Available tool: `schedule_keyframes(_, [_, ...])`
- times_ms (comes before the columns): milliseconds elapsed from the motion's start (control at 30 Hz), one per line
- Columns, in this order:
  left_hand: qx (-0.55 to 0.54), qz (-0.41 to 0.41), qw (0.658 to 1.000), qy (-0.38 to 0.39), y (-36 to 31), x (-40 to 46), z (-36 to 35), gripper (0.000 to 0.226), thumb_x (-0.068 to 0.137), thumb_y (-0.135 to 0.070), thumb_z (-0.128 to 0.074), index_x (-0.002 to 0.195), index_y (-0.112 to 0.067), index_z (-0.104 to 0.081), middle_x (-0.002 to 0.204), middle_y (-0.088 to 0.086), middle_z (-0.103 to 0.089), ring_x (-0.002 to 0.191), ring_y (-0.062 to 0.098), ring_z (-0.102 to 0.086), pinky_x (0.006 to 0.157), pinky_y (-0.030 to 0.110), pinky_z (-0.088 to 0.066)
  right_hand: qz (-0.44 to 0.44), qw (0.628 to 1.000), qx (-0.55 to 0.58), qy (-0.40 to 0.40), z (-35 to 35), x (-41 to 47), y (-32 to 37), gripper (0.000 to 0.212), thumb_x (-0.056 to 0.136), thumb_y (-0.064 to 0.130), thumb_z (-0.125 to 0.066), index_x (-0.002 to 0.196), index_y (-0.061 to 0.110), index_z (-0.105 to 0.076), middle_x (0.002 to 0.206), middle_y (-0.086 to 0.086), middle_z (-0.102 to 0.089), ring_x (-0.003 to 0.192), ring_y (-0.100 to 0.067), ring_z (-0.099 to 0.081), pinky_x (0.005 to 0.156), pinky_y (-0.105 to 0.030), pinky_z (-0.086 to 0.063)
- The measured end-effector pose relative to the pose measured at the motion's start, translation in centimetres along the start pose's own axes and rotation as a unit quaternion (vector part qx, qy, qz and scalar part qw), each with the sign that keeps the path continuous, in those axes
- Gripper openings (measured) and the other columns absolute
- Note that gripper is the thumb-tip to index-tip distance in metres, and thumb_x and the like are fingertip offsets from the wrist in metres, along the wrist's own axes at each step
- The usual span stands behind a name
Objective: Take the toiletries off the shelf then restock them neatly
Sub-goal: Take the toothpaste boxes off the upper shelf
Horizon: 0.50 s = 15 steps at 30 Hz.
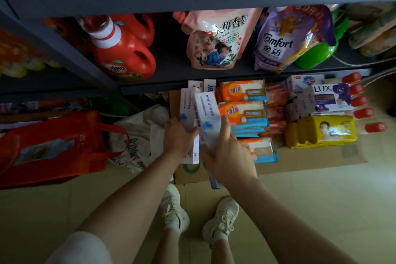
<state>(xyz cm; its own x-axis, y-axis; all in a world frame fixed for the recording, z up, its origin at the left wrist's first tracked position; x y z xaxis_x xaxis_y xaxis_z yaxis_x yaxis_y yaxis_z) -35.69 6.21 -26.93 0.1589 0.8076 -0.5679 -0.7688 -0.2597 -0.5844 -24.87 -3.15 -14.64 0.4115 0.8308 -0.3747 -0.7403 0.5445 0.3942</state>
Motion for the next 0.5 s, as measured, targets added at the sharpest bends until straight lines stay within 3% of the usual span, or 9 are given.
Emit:
schedule_keyframes(133, [-0.148,0.038,0.988,0.025,1.5,0.5,0.5,0.039,0.088,-0.037,-0.059,0.115,-0.009,-0.057,0.104,0.004,-0.066,0.09,0.019,-0.065,0.062,0.021,-0.048,-0.026,0.995,-0.089,0.024,-1.4,1.7,0.3,0.074,0.094,0.049,-0.037,0.146,0.013,0.002,0.122,-0.014,-0.05,0.099,-0.03,-0.061,0.063,-0.032,-0.045])
schedule_keyframes(267, [-0.244,0.017,0.966,0.085,1.1,0.8,0.5,0.028,0.09,-0.017,-0.058,0.117,-0.02,-0.052,0.113,0.0,-0.063,0.101,0.018,-0.062,0.085,0.04,-0.052,-0.056,0.991,-0.116,0.023,-3.3,3.6,-0.2,0.069,0.094,0.05,-0.039,0.142,0.012,-0.009,0.127,-0.017,-0.045,0.102,-0.032,-0.061,0.066,-0.035,-0.052])
schedule_keyframes(333, [-0.261,0.004,0.96,0.098,0.6,0.5,0.6,0.036,0.089,-0.01,-0.058,0.119,-0.028,-0.048,0.116,-0.003,-0.06,0.106,0.015,-0.058,0.087,0.037,-0.051,-0.068,0.992,-0.104,0.015,-4.0,3.6,-0.5,0.068,0.092,0.052,-0.042,0.139,0.012,-0.014,0.132,-0.016,-0.039,0.108,-0.032,-0.057,0.07,-0.037,-0.053])
schedule_keyframes(400, [-0.258,-0.009,0.958,0.127,0.0,-0.3,0.3,0.051,0.09,-0.01,-0.057,0.134,-0.029,-0.04,0.127,-0.005,-0.054,0.111,0.011,-0.054,0.082,0.028,-0.051,-0.059,0.995,-0.079,0.01,-4.4,3.1,-1.0,0.066,0.09,0.052,-0.044,0.137,0.013,-0.02,0.136,-0.014,-0.034,0.119,-0.032,-0.048,0.079,-0.038,-0.051])
schedule_keyframes(500, [-0.223,-0.024,0.964,0.142,-0.2,-1.1,0.1,0.062,0.093,-0.011,-0.052,0.143,-0.035,-0.026,0.131,-0.012,-0.045,0.106,0.005,-0.051,0.068,0.017,-0.048,0.035,0.997,-0.073,-0.001,-4.8,1.4,-1.3,0.065,0.084,0.046,-0.06,0.132,0.015,-0.029,0.131,-0.011,-0.035,0.116,-0.03,-0.048,0.084,-0.037,-0.051])
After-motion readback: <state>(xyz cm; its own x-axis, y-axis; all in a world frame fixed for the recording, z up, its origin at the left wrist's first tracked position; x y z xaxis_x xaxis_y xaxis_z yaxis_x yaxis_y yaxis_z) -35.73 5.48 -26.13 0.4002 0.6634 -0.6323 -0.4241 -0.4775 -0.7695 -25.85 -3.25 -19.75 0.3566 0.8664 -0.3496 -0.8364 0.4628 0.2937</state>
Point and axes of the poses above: each hand's wrist, its own x-axis towards the middle knuckle, its own z-axis out of the back of the hand, y = z × x, the point moved 8 cm from there along x, towards the middle knuckle
